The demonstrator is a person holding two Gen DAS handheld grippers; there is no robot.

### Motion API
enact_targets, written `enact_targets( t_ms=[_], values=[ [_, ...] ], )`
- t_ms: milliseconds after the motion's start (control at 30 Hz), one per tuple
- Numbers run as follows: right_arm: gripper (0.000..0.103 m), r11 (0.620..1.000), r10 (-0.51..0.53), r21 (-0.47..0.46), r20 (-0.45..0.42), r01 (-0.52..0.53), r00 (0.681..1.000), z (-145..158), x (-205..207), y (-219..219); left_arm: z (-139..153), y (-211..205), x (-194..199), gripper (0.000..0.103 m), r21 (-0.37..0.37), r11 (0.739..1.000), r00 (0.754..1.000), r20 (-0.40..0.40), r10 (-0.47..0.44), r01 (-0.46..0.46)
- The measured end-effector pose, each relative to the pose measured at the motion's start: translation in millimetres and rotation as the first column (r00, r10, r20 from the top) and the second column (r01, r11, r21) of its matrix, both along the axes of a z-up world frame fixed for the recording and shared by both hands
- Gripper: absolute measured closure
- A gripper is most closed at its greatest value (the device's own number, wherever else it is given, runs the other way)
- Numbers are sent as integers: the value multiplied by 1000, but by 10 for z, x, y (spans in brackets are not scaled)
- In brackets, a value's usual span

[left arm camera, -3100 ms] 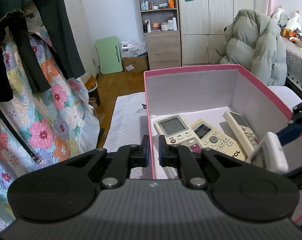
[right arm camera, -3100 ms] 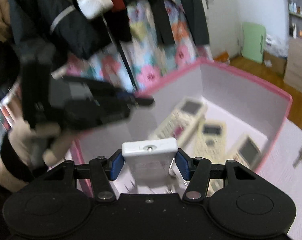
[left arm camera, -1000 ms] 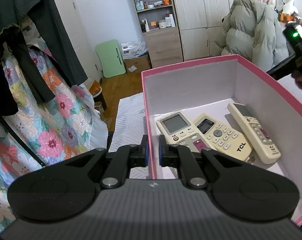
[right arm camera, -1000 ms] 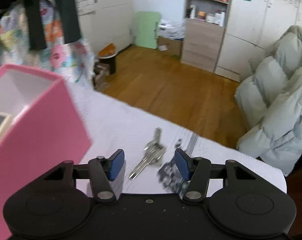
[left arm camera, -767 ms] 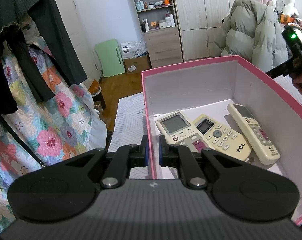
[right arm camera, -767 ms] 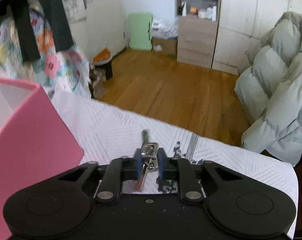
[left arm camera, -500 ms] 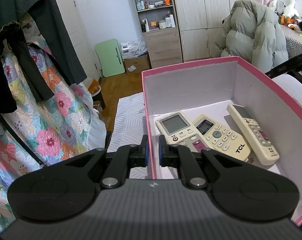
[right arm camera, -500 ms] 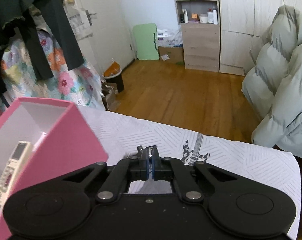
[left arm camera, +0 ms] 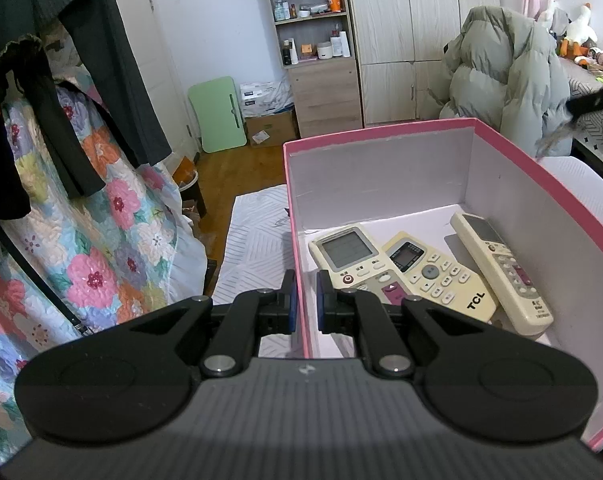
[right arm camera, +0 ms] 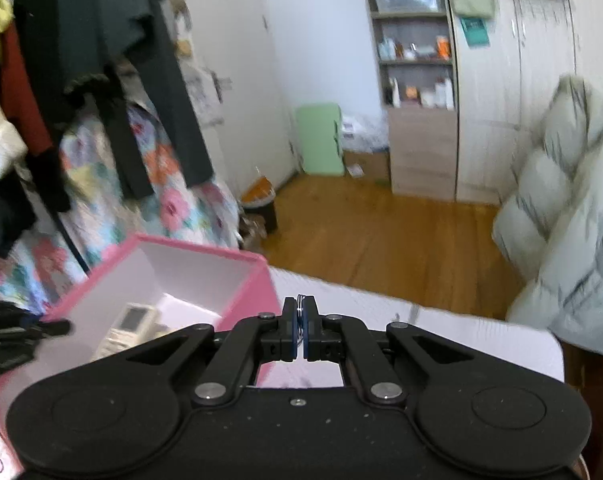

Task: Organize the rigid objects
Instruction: 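Carry the keys with the right tool into the pink box and release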

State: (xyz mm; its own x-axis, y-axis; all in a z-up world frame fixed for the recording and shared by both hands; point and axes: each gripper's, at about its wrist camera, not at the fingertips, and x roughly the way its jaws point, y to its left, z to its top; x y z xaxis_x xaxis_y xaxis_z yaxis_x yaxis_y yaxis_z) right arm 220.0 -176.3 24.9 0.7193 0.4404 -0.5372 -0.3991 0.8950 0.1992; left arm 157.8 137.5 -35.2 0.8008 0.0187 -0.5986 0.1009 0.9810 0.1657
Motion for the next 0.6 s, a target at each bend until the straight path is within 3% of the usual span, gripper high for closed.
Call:
enact_targets(
  t_ms=[267,400,600],
  values=[
    [99,990,133,43,90,-137,987,507,-453,189,1,0,0,96,-1,1000,1000,0,1,-1],
    [99,978,199,42,96,-203,975,557,-602,335,1,3,0,96,-1,1000,1000,0,1,-1],
    [99,956,286,61,35,-288,958,453,-624,621,4,5,1,96,-14,1000,1000,2,4,-4]
  ],
)
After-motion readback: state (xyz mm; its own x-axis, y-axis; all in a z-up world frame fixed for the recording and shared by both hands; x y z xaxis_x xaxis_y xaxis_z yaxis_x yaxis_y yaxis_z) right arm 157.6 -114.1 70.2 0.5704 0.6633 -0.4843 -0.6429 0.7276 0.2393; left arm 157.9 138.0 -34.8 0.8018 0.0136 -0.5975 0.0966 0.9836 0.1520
